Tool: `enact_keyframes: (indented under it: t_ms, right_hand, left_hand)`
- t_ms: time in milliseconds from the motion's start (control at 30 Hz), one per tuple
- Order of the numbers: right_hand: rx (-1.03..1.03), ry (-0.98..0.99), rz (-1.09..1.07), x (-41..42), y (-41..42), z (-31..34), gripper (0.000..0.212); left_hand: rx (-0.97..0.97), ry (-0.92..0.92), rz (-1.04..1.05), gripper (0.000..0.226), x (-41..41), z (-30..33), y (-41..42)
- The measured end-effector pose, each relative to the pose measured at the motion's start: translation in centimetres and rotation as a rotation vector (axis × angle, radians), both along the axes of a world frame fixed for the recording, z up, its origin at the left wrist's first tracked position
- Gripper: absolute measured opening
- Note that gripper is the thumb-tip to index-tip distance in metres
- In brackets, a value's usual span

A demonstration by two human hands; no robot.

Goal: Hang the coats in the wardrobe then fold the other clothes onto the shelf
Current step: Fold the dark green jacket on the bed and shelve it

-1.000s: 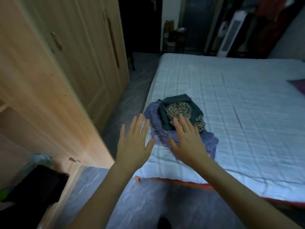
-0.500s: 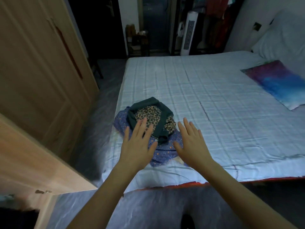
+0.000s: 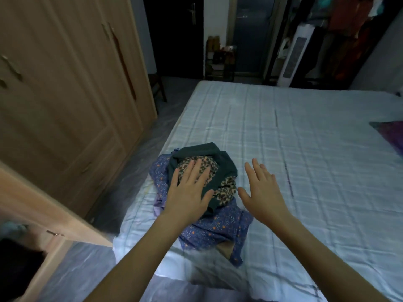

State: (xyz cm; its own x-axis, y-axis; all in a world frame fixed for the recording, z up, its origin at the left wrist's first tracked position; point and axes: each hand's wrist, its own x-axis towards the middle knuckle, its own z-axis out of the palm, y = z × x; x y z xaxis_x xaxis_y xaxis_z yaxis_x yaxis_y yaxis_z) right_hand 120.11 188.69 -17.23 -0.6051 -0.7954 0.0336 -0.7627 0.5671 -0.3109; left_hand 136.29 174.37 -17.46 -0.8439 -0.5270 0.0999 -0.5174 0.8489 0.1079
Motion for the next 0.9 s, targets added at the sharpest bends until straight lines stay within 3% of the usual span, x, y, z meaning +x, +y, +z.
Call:
enact_keyframes:
  t_ms: [300,667,900]
  right_hand:
    - [0.084,-0.142,0.031,-6.5,-7.7,-6.8,0.071]
    - [0.177,-0.237,0.002,-14.2,-15.4,-17.4,0.070]
    - [0.276,-0.339,0.042,-18.3,-18.5,-24.6,0.068]
  left_hand:
    - [0.116,-0.158,0.047,0.077,-4.5,-4.6,-6.6]
    - [0.295,-0.329,-0.073,0.066,-16.7,-15.9,-16.8]
    - [0.671,-0.673,0.001,0.100,-22.4,-25.6,-18.3]
